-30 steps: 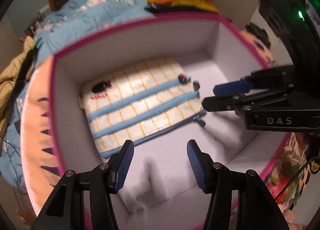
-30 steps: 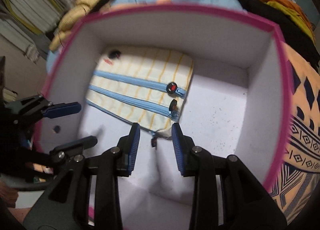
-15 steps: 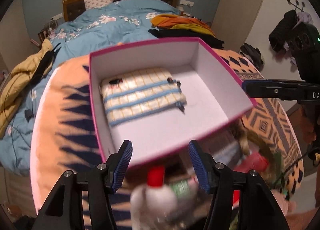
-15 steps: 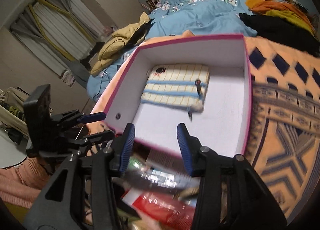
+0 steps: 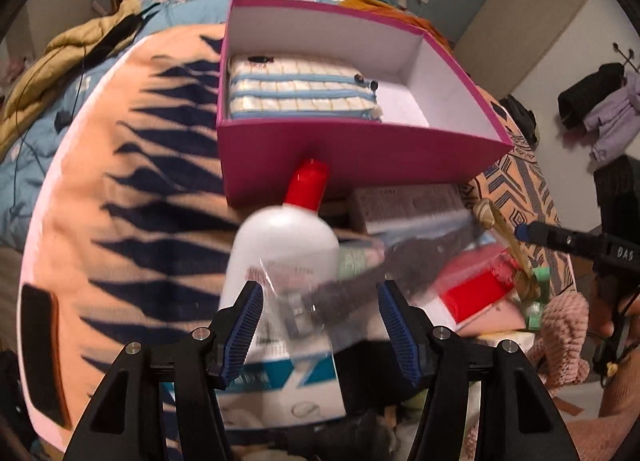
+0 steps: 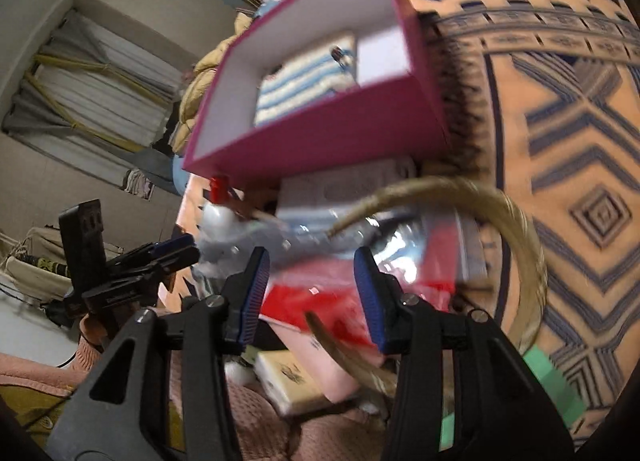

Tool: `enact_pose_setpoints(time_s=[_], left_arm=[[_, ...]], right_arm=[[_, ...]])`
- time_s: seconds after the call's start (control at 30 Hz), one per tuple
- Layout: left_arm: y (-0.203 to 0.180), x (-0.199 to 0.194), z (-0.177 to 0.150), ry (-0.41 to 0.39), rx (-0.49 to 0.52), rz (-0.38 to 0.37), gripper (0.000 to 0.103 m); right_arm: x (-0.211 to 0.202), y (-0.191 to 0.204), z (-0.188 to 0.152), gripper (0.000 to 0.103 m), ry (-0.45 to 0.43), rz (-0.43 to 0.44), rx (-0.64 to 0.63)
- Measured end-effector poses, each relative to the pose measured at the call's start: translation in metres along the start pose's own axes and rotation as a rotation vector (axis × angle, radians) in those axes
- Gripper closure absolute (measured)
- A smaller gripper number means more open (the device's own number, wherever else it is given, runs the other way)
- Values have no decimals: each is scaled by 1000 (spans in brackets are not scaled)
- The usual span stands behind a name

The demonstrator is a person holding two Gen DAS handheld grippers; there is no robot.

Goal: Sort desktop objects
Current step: 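Withdraw the right tool from the box back toward the item pile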

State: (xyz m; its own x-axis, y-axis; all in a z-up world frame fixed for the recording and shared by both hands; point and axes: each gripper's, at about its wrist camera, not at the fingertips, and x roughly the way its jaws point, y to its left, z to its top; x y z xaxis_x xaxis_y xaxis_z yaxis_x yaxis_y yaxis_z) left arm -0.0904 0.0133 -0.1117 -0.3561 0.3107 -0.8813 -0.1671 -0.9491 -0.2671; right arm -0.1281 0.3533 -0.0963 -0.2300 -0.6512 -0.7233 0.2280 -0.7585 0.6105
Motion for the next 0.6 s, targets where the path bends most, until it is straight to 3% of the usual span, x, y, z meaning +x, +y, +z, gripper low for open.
enact_pose_setpoints(time_s=[0.5, 0.6], left_arm=[[12, 11, -15, 30, -81, -27, 41], [14, 13, -15, 36, -95, -42, 36]], right_arm=[[8, -15, -11, 52, -12, -112, 32], [11, -16, -9, 52, -15, -133, 29]])
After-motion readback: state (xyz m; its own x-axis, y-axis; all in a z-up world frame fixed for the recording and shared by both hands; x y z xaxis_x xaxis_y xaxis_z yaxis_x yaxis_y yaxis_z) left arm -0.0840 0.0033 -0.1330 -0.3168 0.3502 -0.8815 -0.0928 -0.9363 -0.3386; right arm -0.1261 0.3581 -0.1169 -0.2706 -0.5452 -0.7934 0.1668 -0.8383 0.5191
